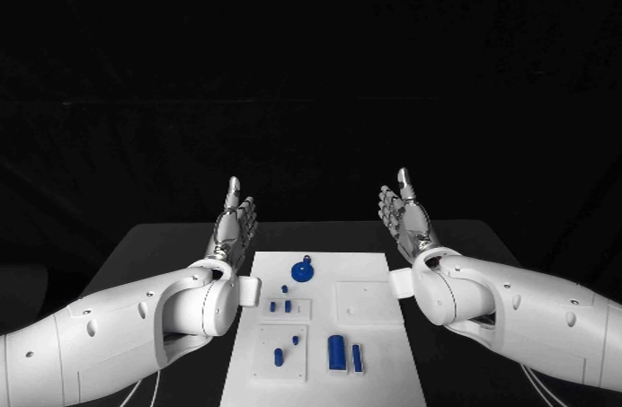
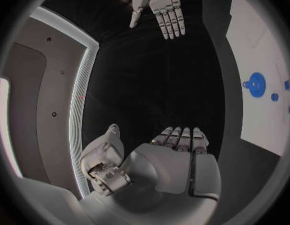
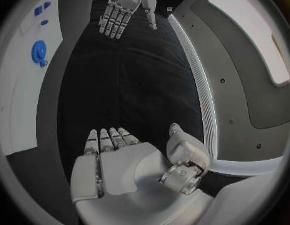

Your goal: Assemble the parts on the task board

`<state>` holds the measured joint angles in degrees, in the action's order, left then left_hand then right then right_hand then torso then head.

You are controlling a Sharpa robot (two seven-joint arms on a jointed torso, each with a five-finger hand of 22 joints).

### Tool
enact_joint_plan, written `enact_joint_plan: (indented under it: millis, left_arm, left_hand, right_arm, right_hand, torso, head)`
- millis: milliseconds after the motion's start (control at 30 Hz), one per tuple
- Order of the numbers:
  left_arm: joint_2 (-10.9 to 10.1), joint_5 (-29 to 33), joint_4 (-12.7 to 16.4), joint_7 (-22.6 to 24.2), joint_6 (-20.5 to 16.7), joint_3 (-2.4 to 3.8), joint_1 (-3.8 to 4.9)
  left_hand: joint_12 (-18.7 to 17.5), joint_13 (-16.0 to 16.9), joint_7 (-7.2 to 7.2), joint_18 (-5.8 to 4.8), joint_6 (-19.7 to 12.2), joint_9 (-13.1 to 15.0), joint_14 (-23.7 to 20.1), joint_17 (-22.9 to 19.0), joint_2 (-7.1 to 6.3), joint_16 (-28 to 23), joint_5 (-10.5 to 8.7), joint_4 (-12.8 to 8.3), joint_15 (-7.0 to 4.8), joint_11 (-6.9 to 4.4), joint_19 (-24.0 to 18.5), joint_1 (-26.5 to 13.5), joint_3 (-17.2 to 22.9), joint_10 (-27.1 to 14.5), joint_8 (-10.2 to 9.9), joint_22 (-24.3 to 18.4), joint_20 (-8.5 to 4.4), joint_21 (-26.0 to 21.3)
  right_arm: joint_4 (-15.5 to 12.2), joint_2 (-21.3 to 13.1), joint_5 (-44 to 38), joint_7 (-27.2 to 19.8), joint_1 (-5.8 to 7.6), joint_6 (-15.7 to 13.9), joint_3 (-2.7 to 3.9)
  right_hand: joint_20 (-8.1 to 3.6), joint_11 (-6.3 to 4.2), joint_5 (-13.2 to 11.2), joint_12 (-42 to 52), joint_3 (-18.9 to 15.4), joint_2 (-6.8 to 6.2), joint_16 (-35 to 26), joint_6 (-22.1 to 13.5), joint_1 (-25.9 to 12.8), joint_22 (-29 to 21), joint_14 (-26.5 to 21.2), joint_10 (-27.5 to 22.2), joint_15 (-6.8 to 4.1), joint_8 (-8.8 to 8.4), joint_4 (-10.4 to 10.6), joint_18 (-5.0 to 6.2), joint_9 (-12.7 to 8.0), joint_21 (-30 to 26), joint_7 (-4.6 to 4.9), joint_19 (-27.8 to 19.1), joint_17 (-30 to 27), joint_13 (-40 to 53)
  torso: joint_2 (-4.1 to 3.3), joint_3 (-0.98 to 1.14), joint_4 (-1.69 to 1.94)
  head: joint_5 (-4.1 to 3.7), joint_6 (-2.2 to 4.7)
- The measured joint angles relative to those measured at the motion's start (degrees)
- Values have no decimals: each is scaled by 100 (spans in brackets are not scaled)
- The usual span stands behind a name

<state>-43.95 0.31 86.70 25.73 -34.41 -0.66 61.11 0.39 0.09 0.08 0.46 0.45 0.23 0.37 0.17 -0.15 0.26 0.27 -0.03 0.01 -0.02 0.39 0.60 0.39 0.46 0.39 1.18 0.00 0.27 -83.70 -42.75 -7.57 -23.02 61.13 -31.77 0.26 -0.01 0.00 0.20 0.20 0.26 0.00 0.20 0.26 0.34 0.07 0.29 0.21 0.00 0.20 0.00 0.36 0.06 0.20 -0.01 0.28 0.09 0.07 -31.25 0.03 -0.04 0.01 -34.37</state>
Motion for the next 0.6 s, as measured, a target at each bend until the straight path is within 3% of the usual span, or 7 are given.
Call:
enact_joint_plan:
  millis: [233,600]
  left_arm:
    - [-75,0,301,172,-599,56,-91]
    - [-78,0,308,271,-852,59,-91]
  left_hand:
    - [0,-4,-10,0,-17,-16,-17,-12,17,-6,0,13,-1,1,-18,-18,-13,-16,0,-110,-1,-8]
    - [0,-4,-10,0,-17,-18,-17,-12,17,-6,0,13,-1,1,-18,-18,-13,-16,0,-113,-1,-7]
  right_arm:
    - [-555,-170,449,-324,-81,-751,-26]
    - [-612,-186,699,-518,-90,-1136,-27]
  right_hand:
    - [0,0,0,0,0,0,0,0,0,-2,-2,0,2,0,0,0,-1,0,0,0,-4,-2]
    - [0,0,1,0,0,0,0,0,0,-1,-2,0,3,1,0,1,-1,0,1,0,-4,-1]
  torso:
    - [5,-2,4]
    - [7,-3,4]
  head:
    - [-1,-1]
    - [-1,-1]
